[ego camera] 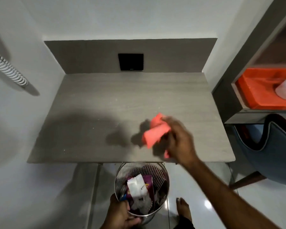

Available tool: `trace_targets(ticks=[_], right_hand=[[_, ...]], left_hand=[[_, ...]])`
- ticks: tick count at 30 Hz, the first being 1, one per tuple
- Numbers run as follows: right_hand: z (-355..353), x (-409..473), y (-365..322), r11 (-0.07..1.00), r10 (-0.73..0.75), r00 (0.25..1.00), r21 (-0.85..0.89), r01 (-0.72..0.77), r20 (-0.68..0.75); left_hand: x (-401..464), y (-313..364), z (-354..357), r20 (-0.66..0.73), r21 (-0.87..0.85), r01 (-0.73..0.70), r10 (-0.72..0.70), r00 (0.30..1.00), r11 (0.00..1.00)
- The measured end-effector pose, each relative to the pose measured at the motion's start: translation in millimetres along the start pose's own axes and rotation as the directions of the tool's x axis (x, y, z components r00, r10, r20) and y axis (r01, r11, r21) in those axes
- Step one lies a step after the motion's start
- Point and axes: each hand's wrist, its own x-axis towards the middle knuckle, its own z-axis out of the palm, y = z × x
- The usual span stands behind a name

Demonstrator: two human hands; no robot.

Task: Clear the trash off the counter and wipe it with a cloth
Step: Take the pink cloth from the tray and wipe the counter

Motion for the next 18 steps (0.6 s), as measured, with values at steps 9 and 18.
trace_targets(ticks=[9,18], right_hand=[[34.4,122.0,118.7,0.622,0.377,0.909,-0.775,-0.107,0.177],[143.2,31.0,15.3,0.694,0.093,0.862,-0.653,0.303,0.498]], left_hand=[[62.3,11.7,-41.2,-0.027,-0.048,-0.058,0.056,0.998,0.997],[51.1,20.3,-70.7,-0.031,0.07,0.029,-0.027,0.999,0.997]])
